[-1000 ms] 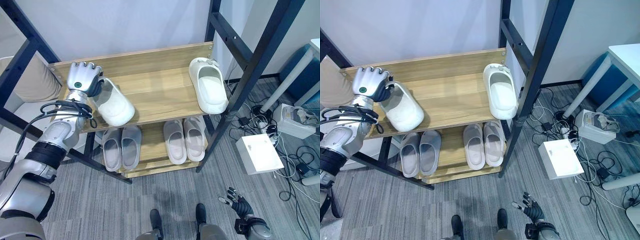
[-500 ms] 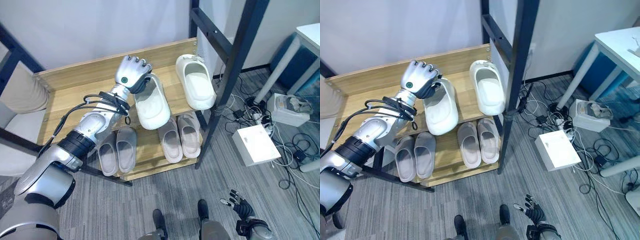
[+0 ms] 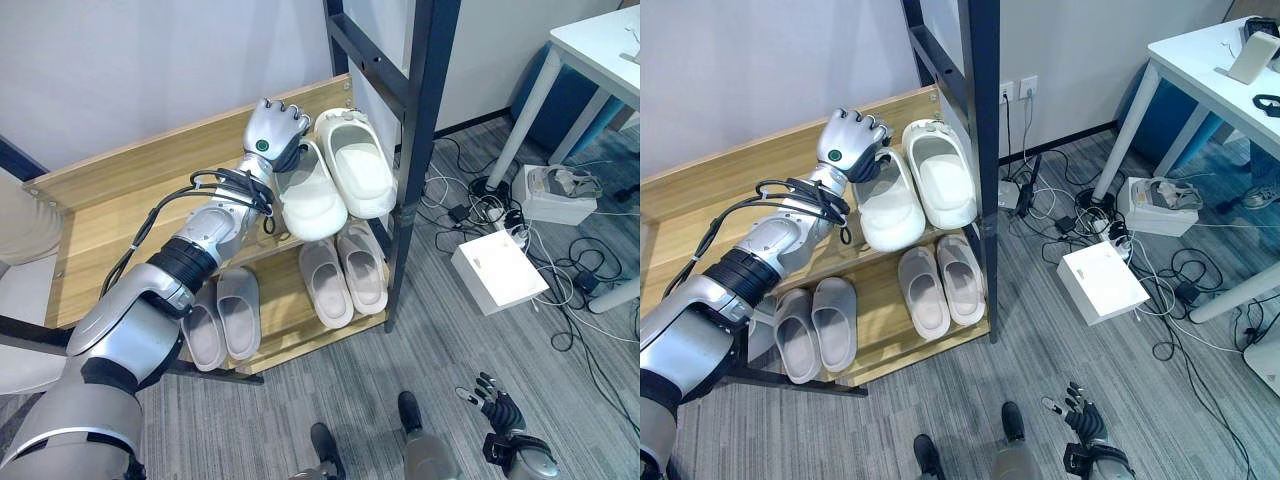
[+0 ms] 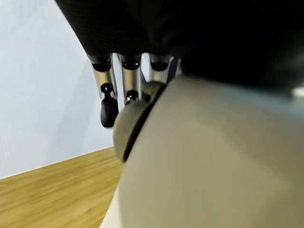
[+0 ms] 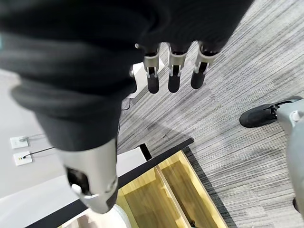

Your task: Arrange the slippers neatly on the shoe rack.

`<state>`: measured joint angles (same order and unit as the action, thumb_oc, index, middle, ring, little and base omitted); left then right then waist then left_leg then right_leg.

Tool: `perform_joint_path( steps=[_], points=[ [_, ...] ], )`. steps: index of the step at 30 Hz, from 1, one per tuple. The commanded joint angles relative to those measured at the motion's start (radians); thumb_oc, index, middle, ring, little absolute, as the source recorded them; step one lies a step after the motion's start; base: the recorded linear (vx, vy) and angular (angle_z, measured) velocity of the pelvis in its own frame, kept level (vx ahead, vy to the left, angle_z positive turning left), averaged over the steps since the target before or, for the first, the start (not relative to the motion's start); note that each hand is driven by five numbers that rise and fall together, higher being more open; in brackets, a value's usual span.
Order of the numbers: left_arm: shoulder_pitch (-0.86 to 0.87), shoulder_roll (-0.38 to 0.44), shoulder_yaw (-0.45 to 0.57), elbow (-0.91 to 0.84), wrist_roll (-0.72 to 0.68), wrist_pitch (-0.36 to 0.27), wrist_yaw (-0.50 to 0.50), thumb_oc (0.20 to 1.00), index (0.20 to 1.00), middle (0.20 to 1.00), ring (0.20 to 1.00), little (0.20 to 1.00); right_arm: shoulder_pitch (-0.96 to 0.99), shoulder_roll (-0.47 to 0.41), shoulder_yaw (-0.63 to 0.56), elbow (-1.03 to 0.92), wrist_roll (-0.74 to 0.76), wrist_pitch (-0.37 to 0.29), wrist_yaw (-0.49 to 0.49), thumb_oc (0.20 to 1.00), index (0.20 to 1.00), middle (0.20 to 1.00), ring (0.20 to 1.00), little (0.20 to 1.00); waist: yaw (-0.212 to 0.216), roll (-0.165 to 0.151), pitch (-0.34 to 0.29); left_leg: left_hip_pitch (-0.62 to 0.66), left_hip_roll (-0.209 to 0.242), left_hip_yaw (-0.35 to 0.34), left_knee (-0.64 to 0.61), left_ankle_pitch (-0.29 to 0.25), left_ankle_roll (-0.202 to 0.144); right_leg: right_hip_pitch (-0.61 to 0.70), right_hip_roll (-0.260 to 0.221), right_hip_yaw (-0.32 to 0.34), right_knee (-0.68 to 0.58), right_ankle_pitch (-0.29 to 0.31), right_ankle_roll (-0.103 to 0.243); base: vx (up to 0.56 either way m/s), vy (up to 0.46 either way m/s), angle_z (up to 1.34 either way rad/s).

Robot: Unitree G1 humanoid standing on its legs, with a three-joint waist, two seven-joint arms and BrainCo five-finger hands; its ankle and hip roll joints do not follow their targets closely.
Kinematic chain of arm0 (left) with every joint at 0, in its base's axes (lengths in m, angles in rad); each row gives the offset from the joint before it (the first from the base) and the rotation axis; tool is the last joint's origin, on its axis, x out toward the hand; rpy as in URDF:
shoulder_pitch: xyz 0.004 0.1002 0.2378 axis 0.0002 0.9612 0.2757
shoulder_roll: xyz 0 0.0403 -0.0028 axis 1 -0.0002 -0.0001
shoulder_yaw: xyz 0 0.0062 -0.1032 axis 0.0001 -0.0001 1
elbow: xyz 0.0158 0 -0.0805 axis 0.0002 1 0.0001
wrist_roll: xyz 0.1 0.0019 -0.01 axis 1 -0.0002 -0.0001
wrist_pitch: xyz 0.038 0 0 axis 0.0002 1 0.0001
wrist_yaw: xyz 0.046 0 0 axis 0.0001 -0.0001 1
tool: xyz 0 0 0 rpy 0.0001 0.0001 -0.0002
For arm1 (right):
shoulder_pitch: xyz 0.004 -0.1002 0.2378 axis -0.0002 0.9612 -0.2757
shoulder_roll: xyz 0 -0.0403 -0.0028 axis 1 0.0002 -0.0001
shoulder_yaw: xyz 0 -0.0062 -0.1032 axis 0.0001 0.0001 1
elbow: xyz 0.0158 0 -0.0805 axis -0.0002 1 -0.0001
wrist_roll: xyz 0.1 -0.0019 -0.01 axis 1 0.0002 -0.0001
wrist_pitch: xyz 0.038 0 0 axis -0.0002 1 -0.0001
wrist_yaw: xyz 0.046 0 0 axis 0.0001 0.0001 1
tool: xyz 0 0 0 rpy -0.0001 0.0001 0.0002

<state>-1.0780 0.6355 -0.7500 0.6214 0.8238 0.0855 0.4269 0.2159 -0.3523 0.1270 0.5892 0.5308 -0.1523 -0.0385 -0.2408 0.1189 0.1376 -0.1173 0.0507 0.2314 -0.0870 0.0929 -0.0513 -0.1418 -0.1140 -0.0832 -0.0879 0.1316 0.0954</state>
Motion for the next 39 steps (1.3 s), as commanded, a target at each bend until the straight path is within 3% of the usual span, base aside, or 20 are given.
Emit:
perform_joint_path(
  steps=[1,13,21,24,27,28,29,31,32,33,35,39],
  points=[
    [-0.108,0.027,0.049,0.082,-0.016,0.028,0.004,1.0,1.0,1.0,1.0,1.0,0.008,-0.011,-0.018,-0.061,0.015,-0.039,0.015,1.0,1.0,1.0,1.0,1.0,-0.011,-0.033,0.013,0.098,-0.005,-0.065,0.0,-0.089,-0.03,0.07,-0.002,-0.069,0.001,-0.083,0.068,0.0,-0.036,0.04],
    [0.061,0.124,0.227,-0.189,0.013,0.029,-0.058,1.0,1.0,1.0,1.0,1.0,0.018,0.016,-0.025,-0.073,-0.006,-0.001,0.033,1.0,1.0,1.0,1.0,1.0,0.068,-0.058,-0.005,0.104,-0.007,-0.124,0.0,-0.086,-0.03,0.122,-0.001,-0.134,0.001,-0.106,0.056,-0.01,-0.018,0.16],
    [0.209,0.121,0.392,-0.391,-0.054,-0.008,-0.082,1.0,1.0,1.0,1.0,1.0,0.02,0.04,-0.016,-0.082,-0.021,0.027,0.045,1.0,1.0,1.0,1.0,1.0,0.102,-0.064,-0.016,0.104,-0.011,-0.143,0.0,-0.084,-0.028,0.132,0.0,-0.153,0.001,-0.109,0.052,-0.02,0.002,0.15],
    [0.349,0.051,0.506,-0.528,-0.253,-0.091,-0.096,1.0,1.0,1.0,1.0,1.0,0.021,0.062,-0.015,-0.069,-0.043,0.043,0.045,1.0,1.0,1.0,1.0,1.0,0.124,-0.067,-0.019,0.104,-0.014,-0.154,0.0,-0.08,-0.025,0.139,-0.002,-0.163,0.001,-0.11,0.047,-0.01,0.003,0.04],
    [0.412,0.033,0.546,-0.581,-0.342,-0.117,-0.108,1.0,1.0,1.0,1.0,1.0,0.019,0.064,-0.015,-0.058,-0.053,0.049,0.047,1.0,1.0,1.0,1.0,1.0,0.13,-0.065,-0.022,0.106,-0.014,-0.159,0.0,-0.078,-0.025,0.145,-0.002,-0.17,0.001,-0.111,0.045,-0.01,0.008,0.06],
    [0.479,-0.011,0.563,-0.612,-0.483,-0.154,-0.134,1.0,1.0,1.0,1.0,1.0,0.012,0.076,-0.013,-0.043,-0.063,0.057,0.042,1.0,1.0,1.0,1.0,1.0,0.14,-0.064,-0.023,0.105,-0.015,-0.163,0.0,-0.076,-0.024,0.148,-0.003,-0.174,0.001,-0.111,0.043,-0.01,0.007,0.05],
    [0.479,-0.01,0.564,-0.613,-0.483,-0.154,-0.135,1.0,1.0,1.0,1.0,1.0,0.012,0.075,-0.012,-0.043,-0.063,0.057,0.042,1.0,1.0,1.0,1.0,1.0,0.139,-0.064,-0.023,0.105,-0.015,-0.163,0.0,-0.076,-0.024,0.148,-0.003,-0.174,0.001,-0.111,0.043,-0.02,0.012,0.12],
    [0.561,-0.075,0.551,-0.66,-0.726,-0.2,-0.215,1.0,1.0,1.0,1.0,1.0,0.001,0.082,-0.013,-0.028,-0.071,0.066,0.04,1.0,1.0,1.0,1.0,1.0,0.149,-0.06,-0.021,0.102,-0.019,-0.171,0.0,-0.07,-0.023,0.149,-0.004,-0.184,0.001,-0.109,0.042,-0.02,0.014,0.16],
    [0.563,-0.074,0.552,-0.661,-0.729,-0.2,-0.217,1.0,1.0,1.0,1.0,1.0,0.001,0.082,-0.013,-0.028,-0.071,0.066,0.041,1.0,1.0,1.0,1.0,1.0,0.148,-0.059,-0.022,0.102,-0.018,-0.171,0.0,-0.07,-0.023,0.149,-0.004,-0.184,0.001,-0.109,0.042,-0.02,0.017,0.08],
    [0.6,-0.097,0.533,-0.683,-0.915,-0.22,-0.265,1.0,1.0,1.0,1.0,1.0,-0.002,0.082,-0.012,-0.028,-0.071,0.074,0.041,1.0,1.0,1.0,1.0,1.0,0.152,-0.055,-0.021,0.101,-0.019,-0.174,0.0,-0.067,-0.022,0.15,-0.005,-0.188,0.001,-0.108,0.042,-0.01,0.01,0.06],
    [0.637,-0.132,0.491,-0.686,-1.077,-0.217,-0.299,1.0,1.0,1.0,1.0,1.0,-0.003,0.081,-0.005,-0.03,-0.07,0.082,0.044,1.0,1.0,1.0,1.0,1.0,0.153,-0.053,-0.021,0.102,-0.019,-0.177,0.0,-0.065,-0.021,0.152,-0.005,-0.191,0.001,-0.108,0.042,-0.01,0.01,0.07],
    [0.662,-0.145,0.419,-0.693,-1.252,-0.177,-0.358,1.0,1.0,1.0,1.0,1.0,-0.005,0.058,0.005,-0.056,-0.063,0.099,0.052,1.0,1.0,1.0,1.0,1.0,0.15,-0.051,-0.02,0.102,-0.02,-0.182,0.0,-0.062,-0.02,0.154,-0.005,-0.194,0.001,-0.107,0.042,0.0,0.006,0.08]
  ],
)
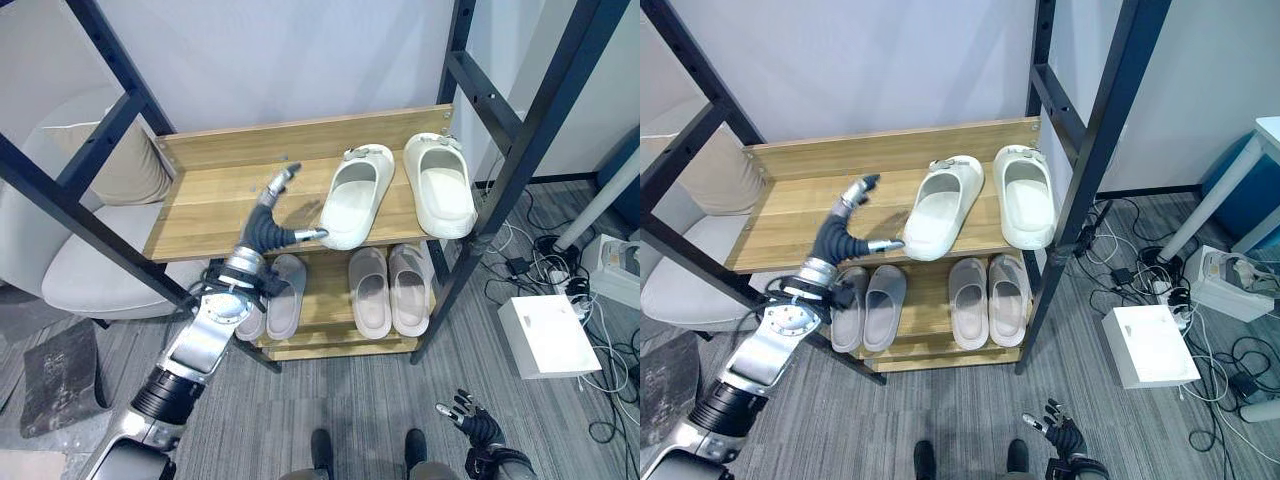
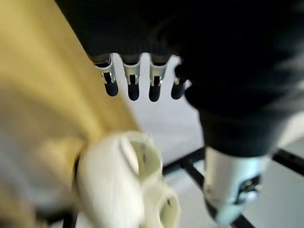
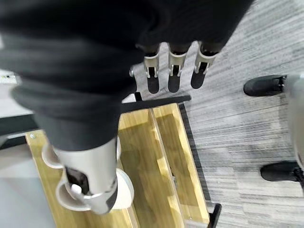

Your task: Arrange the slippers neatly on the shoe rack.

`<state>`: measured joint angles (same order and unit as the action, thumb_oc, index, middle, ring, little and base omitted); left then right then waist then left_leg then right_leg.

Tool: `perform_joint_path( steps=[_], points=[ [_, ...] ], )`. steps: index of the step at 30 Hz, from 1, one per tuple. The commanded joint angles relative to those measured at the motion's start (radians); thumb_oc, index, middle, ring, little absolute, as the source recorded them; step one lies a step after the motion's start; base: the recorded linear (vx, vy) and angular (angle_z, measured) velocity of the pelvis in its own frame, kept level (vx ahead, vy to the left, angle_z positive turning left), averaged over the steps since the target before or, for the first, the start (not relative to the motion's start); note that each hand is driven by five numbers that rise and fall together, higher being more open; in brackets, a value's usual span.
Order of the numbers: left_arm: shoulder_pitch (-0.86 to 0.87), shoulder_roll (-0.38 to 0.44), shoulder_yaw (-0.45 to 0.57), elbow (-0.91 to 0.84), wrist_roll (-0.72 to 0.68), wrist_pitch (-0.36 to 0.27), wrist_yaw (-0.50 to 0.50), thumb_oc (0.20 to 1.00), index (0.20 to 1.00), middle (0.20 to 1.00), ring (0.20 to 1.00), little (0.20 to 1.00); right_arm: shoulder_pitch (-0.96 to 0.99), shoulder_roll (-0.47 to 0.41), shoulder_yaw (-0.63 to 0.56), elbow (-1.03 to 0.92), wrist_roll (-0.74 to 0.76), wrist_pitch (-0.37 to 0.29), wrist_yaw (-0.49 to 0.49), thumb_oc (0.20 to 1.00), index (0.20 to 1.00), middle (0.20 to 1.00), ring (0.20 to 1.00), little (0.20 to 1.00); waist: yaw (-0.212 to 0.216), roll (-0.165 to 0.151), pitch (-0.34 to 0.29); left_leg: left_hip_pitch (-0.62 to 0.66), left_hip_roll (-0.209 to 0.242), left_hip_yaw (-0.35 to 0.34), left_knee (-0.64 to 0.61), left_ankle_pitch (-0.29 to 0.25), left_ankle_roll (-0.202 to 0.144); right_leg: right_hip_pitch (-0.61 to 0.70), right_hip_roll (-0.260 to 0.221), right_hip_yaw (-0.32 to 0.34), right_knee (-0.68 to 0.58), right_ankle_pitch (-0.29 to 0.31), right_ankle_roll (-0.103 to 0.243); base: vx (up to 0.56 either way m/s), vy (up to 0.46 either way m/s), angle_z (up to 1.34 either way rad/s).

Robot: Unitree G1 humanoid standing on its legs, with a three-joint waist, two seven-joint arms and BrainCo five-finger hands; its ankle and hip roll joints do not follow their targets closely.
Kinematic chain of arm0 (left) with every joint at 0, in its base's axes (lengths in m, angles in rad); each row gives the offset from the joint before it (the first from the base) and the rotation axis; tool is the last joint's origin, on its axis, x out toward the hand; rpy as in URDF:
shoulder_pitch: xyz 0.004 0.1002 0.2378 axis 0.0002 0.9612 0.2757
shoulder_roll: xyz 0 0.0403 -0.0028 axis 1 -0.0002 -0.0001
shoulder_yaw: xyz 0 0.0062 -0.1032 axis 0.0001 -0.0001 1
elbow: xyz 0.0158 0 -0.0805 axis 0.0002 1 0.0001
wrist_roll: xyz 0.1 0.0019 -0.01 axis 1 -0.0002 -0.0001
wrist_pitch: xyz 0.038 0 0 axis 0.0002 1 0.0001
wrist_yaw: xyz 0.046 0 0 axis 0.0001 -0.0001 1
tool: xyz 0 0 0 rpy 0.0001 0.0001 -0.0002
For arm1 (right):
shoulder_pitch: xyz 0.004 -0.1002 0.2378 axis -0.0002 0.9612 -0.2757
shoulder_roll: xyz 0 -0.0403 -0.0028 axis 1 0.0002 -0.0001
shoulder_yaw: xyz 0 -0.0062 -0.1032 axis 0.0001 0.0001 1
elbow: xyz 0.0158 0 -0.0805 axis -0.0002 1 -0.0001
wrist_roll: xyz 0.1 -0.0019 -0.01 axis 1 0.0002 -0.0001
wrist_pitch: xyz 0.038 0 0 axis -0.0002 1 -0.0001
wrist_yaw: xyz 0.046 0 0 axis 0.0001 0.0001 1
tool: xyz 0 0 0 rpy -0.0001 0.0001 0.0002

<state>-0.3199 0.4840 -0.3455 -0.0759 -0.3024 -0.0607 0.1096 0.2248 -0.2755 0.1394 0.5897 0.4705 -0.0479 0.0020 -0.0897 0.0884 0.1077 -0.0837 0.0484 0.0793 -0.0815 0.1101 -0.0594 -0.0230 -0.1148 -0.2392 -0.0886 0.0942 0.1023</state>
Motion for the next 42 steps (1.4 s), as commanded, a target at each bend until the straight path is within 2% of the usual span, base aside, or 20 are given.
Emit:
perform_joint_path(
  steps=[1,4,8,16,24,31,35,39,42],
  points=[
    [-0.091,0.009,0.001,0.005,-0.157,-0.019,-0.049,1.0,1.0,1.0,1.0,1.0,-0.017,-0.024,-0.006,-0.061,-0.001,0.002,0.015,1.0,1.0,1.0,1.0,1.0,-0.001,-0.021,0.01,0.068,-0.018,-0.031,-0.006,-0.079,-0.012,0.035,-0.004,-0.038,0.001,-0.07,0.036,0.0,0.002,0.05],
    [-0.071,0.008,-0.038,0.011,-0.25,0.015,-0.074,1.0,1.0,1.0,1.0,1.0,-0.025,-0.038,0.008,-0.086,0.002,0.02,0.025,1.0,1.0,1.0,1.0,1.0,-0.003,-0.02,0.009,0.07,-0.018,-0.03,-0.006,-0.079,-0.012,0.035,-0.005,-0.034,0.001,-0.07,0.037,0.0,0.001,0.01],
    [-0.085,-0.019,-0.075,0.042,-0.297,0.038,-0.068,1.0,1.0,1.0,1.0,1.0,-0.036,-0.046,0.031,-0.108,0.005,0.037,0.03,1.0,1.0,1.0,1.0,1.0,-0.008,-0.019,0.005,0.071,-0.018,-0.028,-0.006,-0.079,-0.011,0.036,-0.005,-0.033,0.001,-0.072,0.037,0.0,0.0,0.0],
    [-0.193,-0.113,-0.112,0.18,-0.252,0.041,-0.014,1.0,1.0,1.0,1.0,1.0,-0.087,-0.036,0.071,-0.095,0.008,0.047,0.014,1.0,1.0,1.0,1.0,1.0,-0.017,-0.021,0.002,0.066,-0.02,-0.025,-0.006,-0.078,-0.01,0.03,-0.006,-0.032,0.001,-0.071,0.038,0.01,0.001,0.01],
    [-0.365,-0.193,-0.127,0.38,-0.12,0.032,0.064,1.0,1.0,1.0,1.0,1.0,-0.132,-0.015,0.094,-0.05,0.011,0.032,-0.022,1.0,1.0,1.0,1.0,1.0,-0.041,-0.017,0.012,0.053,-0.019,-0.018,-0.006,-0.077,-0.011,0.014,-0.011,-0.026,0.001,-0.067,0.042,0.0,0.0,0.0],
    [-0.418,-0.204,-0.103,0.461,-0.081,0.015,0.116,1.0,1.0,1.0,1.0,1.0,-0.13,-0.006,0.096,-0.032,0.008,0.018,-0.037,1.0,1.0,1.0,1.0,1.0,-0.055,-0.014,0.016,0.056,-0.019,-0.008,-0.006,-0.079,-0.013,0.012,-0.01,-0.016,0.001,-0.067,0.042,0.01,0.001,-0.04],
    [-0.386,-0.174,-0.073,0.41,-0.074,-0.004,0.124,1.0,1.0,1.0,1.0,1.0,-0.113,0.002,0.087,-0.026,0.012,0.007,-0.038,1.0,1.0,1.0,1.0,1.0,-0.051,-0.014,0.013,0.061,-0.018,-0.012,-0.006,-0.08,-0.013,0.02,-0.009,-0.019,0.001,-0.071,0.041,0.01,-0.007,-0.04],
    [-0.314,-0.152,-0.003,0.345,-0.087,-0.03,0.154,1.0,1.0,1.0,1.0,1.0,-0.105,0.01,0.074,-0.025,0.013,0.0,-0.039,1.0,1.0,1.0,1.0,1.0,-0.037,-0.018,0.006,0.067,-0.017,-0.018,-0.006,-0.08,-0.015,0.03,-0.008,-0.027,0.001,-0.075,0.039,0.0,-0.002,-0.01],
    [-0.259,-0.137,0.076,0.311,-0.161,-0.071,0.172,1.0,1.0,1.0,1.0,1.0,-0.117,0.011,0.063,-0.015,0.026,-0.001,-0.038,1.0,1.0,1.0,1.0,1.0,-0.018,-0.024,-0.001,0.069,-0.017,-0.029,-0.006,-0.077,-0.018,0.038,-0.007,-0.038,0.001,-0.078,0.037,0.0,0.0,0.0]
  ],
)
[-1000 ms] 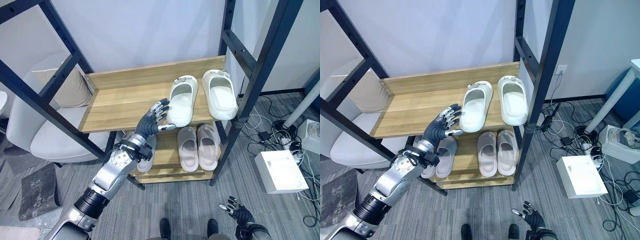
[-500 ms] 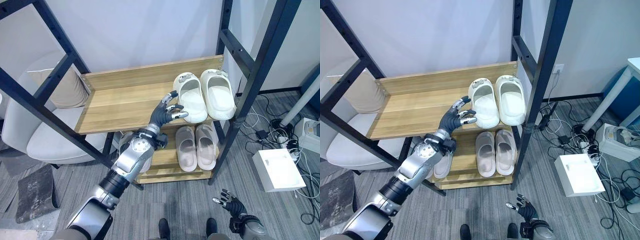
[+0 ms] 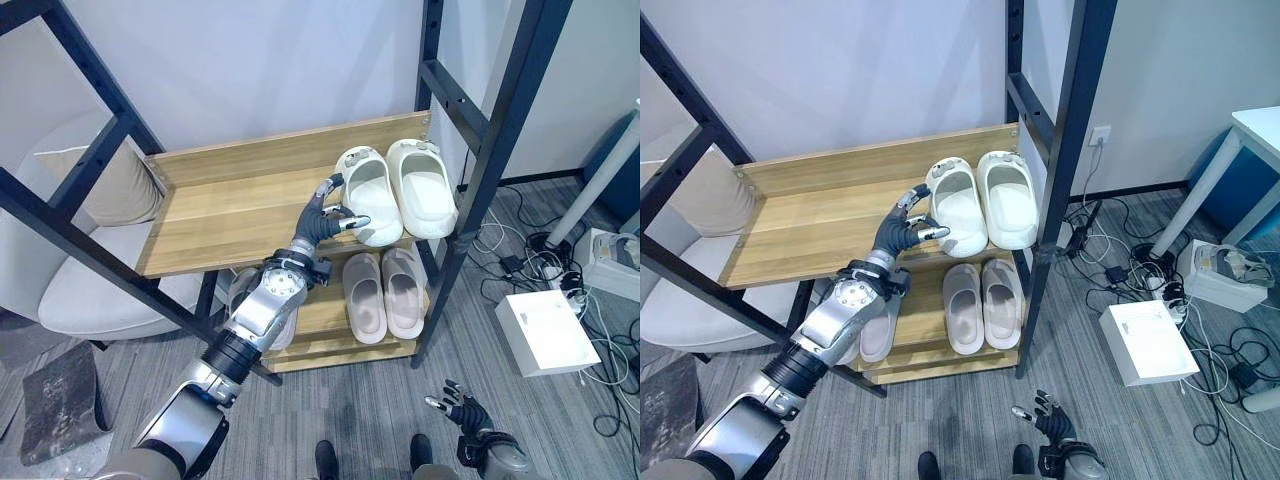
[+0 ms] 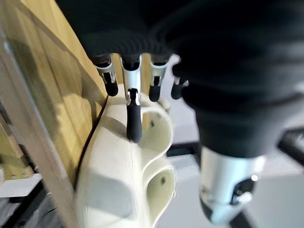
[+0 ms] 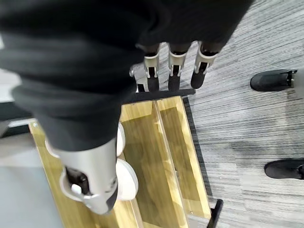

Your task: Arrange the slippers neatly on the shoe rack.

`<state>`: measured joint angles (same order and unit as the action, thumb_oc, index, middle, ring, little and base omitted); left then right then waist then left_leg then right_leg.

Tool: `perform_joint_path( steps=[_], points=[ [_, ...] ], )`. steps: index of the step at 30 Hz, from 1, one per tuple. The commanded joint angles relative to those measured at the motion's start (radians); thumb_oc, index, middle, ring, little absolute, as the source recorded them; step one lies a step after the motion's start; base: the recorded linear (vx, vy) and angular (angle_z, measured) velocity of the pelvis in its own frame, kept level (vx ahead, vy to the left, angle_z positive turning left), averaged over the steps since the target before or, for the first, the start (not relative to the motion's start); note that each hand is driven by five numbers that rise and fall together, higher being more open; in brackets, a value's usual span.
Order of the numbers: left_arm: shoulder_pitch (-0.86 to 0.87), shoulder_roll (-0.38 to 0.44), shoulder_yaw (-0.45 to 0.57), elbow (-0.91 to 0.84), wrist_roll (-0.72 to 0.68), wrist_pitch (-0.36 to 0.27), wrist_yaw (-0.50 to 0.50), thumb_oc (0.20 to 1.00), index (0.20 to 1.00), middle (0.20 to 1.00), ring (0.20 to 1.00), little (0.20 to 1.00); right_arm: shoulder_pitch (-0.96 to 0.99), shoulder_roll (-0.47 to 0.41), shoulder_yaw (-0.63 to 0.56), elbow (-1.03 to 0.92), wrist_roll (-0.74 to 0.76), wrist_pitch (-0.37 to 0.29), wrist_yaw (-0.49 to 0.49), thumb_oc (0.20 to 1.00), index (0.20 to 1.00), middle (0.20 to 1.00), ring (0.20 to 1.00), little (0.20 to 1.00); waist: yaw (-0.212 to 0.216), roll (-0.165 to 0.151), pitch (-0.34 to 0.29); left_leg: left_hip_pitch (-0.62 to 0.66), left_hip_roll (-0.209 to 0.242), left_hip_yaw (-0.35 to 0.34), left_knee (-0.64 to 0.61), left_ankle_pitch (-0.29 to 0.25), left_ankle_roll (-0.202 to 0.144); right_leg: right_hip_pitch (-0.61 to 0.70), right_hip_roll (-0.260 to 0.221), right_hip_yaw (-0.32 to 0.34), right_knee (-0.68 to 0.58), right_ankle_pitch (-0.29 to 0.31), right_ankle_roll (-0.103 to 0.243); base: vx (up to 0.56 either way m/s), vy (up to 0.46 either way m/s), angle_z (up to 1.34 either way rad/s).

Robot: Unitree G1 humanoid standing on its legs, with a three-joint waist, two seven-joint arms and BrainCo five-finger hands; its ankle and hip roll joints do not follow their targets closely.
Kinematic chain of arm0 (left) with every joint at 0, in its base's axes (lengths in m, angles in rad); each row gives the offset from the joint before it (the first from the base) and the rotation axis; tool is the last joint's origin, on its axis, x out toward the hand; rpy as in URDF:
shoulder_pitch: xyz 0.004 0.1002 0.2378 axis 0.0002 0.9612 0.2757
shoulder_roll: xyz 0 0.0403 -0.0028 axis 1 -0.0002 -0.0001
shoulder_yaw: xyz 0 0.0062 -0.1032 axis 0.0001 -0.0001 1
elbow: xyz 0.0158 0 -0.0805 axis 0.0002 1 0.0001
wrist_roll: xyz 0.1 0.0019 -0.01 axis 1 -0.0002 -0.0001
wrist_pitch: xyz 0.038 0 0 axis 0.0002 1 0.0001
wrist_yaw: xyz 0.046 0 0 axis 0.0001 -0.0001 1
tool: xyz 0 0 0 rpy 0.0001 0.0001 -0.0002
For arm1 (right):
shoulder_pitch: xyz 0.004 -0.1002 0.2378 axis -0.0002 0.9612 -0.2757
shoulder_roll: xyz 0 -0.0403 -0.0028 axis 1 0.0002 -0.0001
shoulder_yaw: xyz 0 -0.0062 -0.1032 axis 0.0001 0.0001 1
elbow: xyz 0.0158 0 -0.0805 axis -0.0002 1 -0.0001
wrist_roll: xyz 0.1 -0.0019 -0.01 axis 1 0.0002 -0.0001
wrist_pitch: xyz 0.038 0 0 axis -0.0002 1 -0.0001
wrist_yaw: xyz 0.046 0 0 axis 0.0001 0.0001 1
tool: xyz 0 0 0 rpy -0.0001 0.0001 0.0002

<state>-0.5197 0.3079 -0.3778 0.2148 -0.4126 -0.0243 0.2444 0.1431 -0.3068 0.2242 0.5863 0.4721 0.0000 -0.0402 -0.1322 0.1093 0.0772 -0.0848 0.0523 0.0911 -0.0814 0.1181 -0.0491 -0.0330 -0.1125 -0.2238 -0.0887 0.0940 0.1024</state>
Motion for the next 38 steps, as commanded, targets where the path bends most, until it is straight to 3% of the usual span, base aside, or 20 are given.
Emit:
perform_joint_path(
  steps=[1,7,12,13,14,17,21,24,27,29,30,32,38],
  points=[
    [-0.044,0.04,0.123,0.002,-0.079,-0.117,0.037,1.0,1.0,1.0,1.0,1.0,-0.042,0.038,-0.029,-0.006,0.031,-0.051,0.003,1.0,1.0,1.0,1.0,1.0,0.029,-0.046,0.027,0.071,-0.02,-0.045,-0.006,-0.084,-0.029,0.051,-0.01,-0.057,0.001,-0.078,0.037,-0.01,-0.026,0.05],
    [0.063,0.099,0.156,-0.285,-0.298,-0.146,-0.124,1.0,1.0,1.0,1.0,1.0,-0.052,0.02,-0.051,0.051,0.04,-0.047,0.034,1.0,1.0,1.0,1.0,1.0,0.064,-0.059,0.011,0.068,-0.02,-0.064,-0.006,-0.083,-0.03,0.059,-0.01,-0.077,0.001,-0.077,0.036,-0.01,-0.013,0.14],
    [0.172,0.137,0.055,-0.556,-0.334,-0.111,-0.328,1.0,1.0,1.0,1.0,1.0,-0.033,0.04,-0.043,0.106,0.003,-0.05,0.075,1.0,1.0,1.0,1.0,1.0,0.085,-0.069,0.004,0.068,-0.024,-0.081,-0.006,-0.088,-0.026,0.067,-0.011,-0.087,0.001,-0.08,0.034,-0.01,0.003,0.17],
    [0.173,0.138,0.055,-0.558,-0.334,-0.11,-0.328,1.0,1.0,1.0,1.0,1.0,-0.033,0.041,-0.043,0.106,0.003,-0.051,0.075,1.0,1.0,1.0,1.0,1.0,0.085,-0.07,0.004,0.068,-0.024,-0.081,-0.006,-0.088,-0.027,0.067,-0.011,-0.087,0.001,-0.081,0.034,-0.01,0.01,0.06],
    [0.209,0.152,-0.025,-0.636,-0.327,-0.086,-0.408,1.0,1.0,1.0,1.0,1.0,-0.047,0.058,-0.034,0.139,0.002,-0.058,0.082,1.0,1.0,1.0,1.0,1.0,0.093,-0.071,0.004,0.069,-0.024,-0.083,-0.006,-0.091,-0.024,0.068,-0.011,-0.09,0.001,-0.082,0.033,0.0,0.013,0.04],
    [0.261,0.148,-0.167,-0.615,-0.333,-0.037,-0.491,1.0,1.0,1.0,1.0,1.0,-0.092,0.081,-0.014,0.182,0.0,-0.069,0.084,1.0,1.0,1.0,1.0,1.0,0.103,-0.07,0.009,0.07,-0.026,-0.086,-0.006,-0.092,-0.021,0.069,-0.011,-0.09,0.001,-0.082,0.033,-0.01,0.017,0.0],
    [0.309,0.194,-0.303,-0.465,-0.176,-0.014,-0.557,1.0,1.0,1.0,1.0,1.0,-0.118,0.084,0.017,0.19,-0.023,-0.073,0.09,1.0,1.0,1.0,1.0,1.0,0.104,-0.07,0.022,0.077,-0.025,-0.081,-0.006,-0.094,-0.016,0.072,-0.009,-0.082,0.001,-0.084,0.033,-0.01,0.012,-0.02],
    [0.371,0.169,-0.336,-0.254,-0.015,-0.02,-0.519,1.0,1.0,1.0,1.0,1.0,-0.114,0.085,0.06,0.164,-0.046,-0.076,0.085,1.0,1.0,1.0,1.0,1.0,0.104,-0.074,0.03,0.079,-0.025,-0.081,-0.006,-0.093,-0.013,0.073,-0.008,-0.08,0.001,-0.084,0.033,0.0,0.007,-0.01],
    [0.411,0.084,-0.333,0.013,0.168,-0.029,-0.436,1.0,1.0,1.0,1.0,1.0,-0.107,0.076,0.095,0.11,-0.062,-0.07,0.068,1.0,1.0,1.0,1.0,1.0,0.098,-0.083,0.035,0.079,-0.024,-0.08,-0.006,-0.093,-0.01,0.073,-0.009,-0.076,0.001,-0.082,0.033,0.0,0.003,0.01],
    [0.466,0.003,-0.266,0.196,0.157,-0.027,-0.357,1.0,1.0,1.0,1.0,1.0,-0.091,0.074,0.113,0.075,-0.06,-0.068,0.056,1.0,1.0,1.0,1.0,1.0,0.097,-0.086,0.039,0.083,-0.024,-0.076,-0.006,-0.095,-0.008,0.076,-0.009,-0.075,0.001,-0.082,0.033,0.0,0.004,0.02],
    [0.465,0.0,-0.265,0.199,0.158,-0.029,-0.356,1.0,1.0,1.0,1.0,1.0,-0.091,0.072,0.113,0.075,-0.059,-0.068,0.055,1.0,1.0,1.0,1.0,1.0,0.096,-0.085,0.038,0.08,-0.025,-0.077,-0.006,-0.092,-0.007,0.073,-0.01,-0.076,0.001,-0.079,0.033,0.0,0.0,0.0],
    [0.489,-0.065,-0.171,0.358,0.106,-0.045,-0.241,1.0,1.0,1.0,1.0,1.0,-0.1,0.081,0.12,0.076,-0.045,-0.073,0.021,1.0,1.0,1.0,1.0,1.0,0.104,-0.092,0.04,0.083,-0.024,-0.073,-0.006,-0.09,-0.006,0.074,-0.01,-0.076,0.001,-0.078,0.032,0.0,0.002,-0.02],
    [0.518,-0.104,-0.035,0.487,0.017,-0.058,-0.135,1.0,1.0,1.0,1.0,1.0,-0.114,0.082,0.108,0.081,-0.049,-0.084,-0.036,1.0,1.0,1.0,1.0,1.0,0.12,-0.102,0.038,0.078,-0.028,-0.082,-0.006,-0.084,-0.005,0.076,-0.012,-0.088,0.001,-0.077,0.03,0.0,-0.008,0.04]
  ],
)
